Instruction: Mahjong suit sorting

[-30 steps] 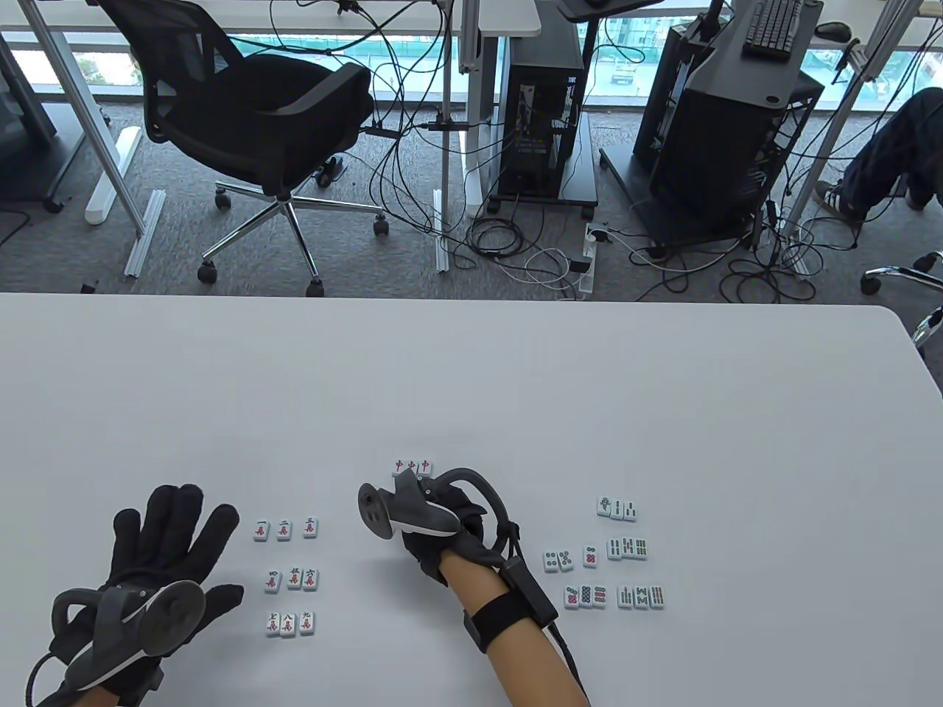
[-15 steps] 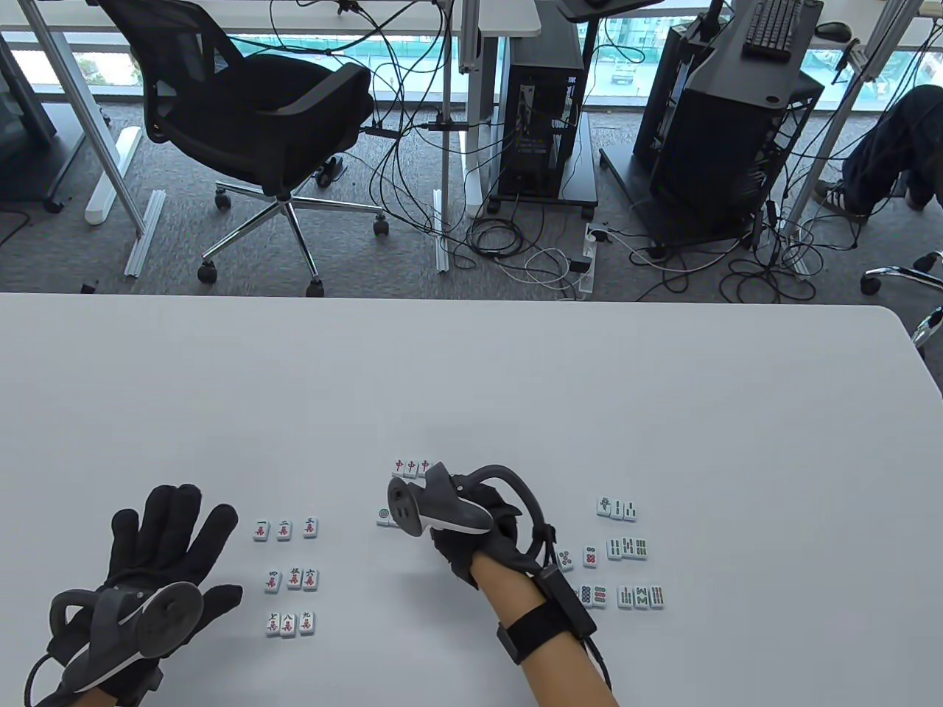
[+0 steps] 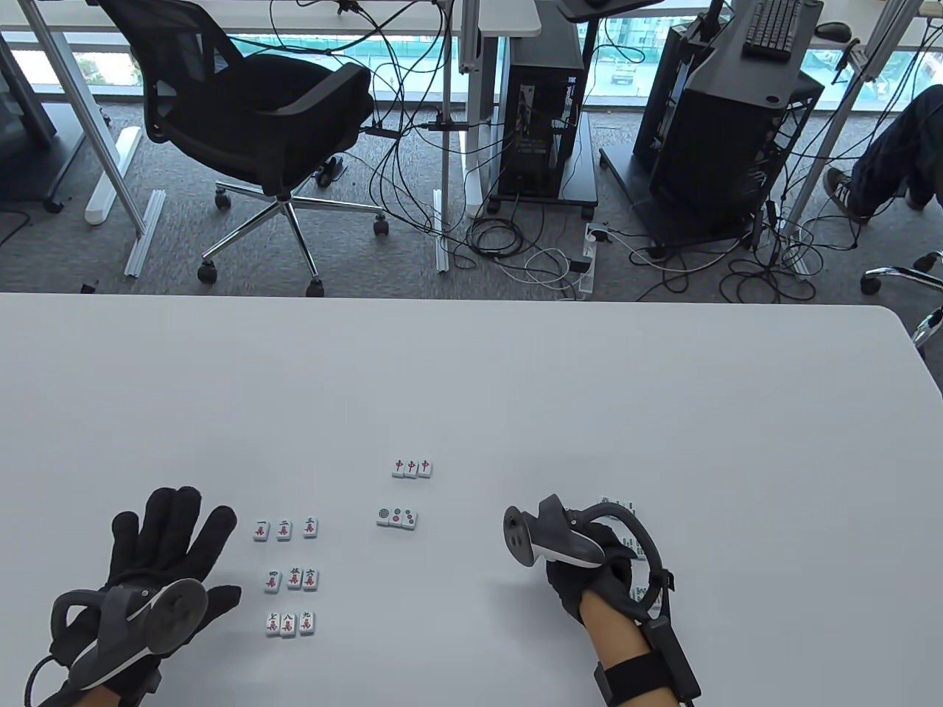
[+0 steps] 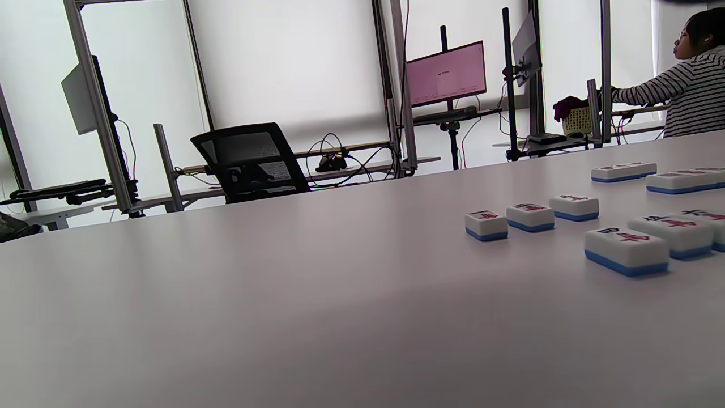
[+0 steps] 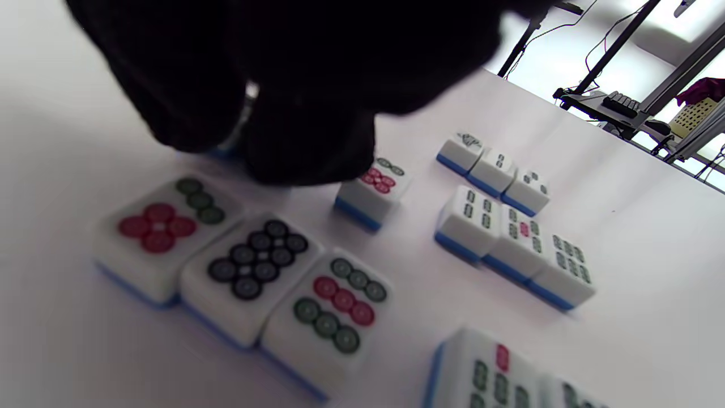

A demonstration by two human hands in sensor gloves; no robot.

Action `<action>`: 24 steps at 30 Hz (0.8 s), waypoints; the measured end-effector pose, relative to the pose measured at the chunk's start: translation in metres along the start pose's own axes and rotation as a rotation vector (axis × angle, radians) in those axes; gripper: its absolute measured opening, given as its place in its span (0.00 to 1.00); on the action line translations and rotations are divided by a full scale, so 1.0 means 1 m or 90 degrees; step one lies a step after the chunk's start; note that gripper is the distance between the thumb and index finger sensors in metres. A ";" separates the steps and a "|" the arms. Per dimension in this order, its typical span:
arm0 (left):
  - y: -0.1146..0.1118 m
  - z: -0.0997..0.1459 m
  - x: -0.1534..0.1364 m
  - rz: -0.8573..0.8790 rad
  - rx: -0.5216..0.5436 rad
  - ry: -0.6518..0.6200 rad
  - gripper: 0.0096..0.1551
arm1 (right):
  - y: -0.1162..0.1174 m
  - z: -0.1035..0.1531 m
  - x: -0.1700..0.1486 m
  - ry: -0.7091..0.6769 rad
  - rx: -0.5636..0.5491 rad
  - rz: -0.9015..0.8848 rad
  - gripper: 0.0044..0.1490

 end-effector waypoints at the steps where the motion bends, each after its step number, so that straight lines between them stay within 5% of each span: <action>1: -0.001 0.000 0.000 -0.001 -0.002 0.001 0.54 | 0.002 0.000 0.002 -0.006 -0.004 0.001 0.42; 7: -0.001 0.000 0.001 -0.006 -0.005 0.000 0.54 | 0.001 0.001 0.016 -0.015 -0.053 0.025 0.37; 15: 0.001 0.001 0.002 -0.001 0.004 -0.007 0.54 | -0.017 -0.014 0.034 -0.022 0.033 0.052 0.37; 20: 0.004 0.001 0.001 0.009 0.008 -0.007 0.54 | -0.059 -0.013 0.077 -0.063 -0.085 -0.093 0.38; 24: 0.005 0.002 0.001 0.009 0.014 -0.012 0.54 | -0.073 -0.013 0.121 -0.091 -0.158 -0.071 0.37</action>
Point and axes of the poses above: the tracker on the back of each hand, its own x axis roughly to the thumb side, its own z axis roughly from the fingertips to the wrist, y = z × x, the point moved 3 cm from there along -z, roughly from the wrist to the fingertips, and after that the axes turned 15 degrees about y, right-handed, at the moved point
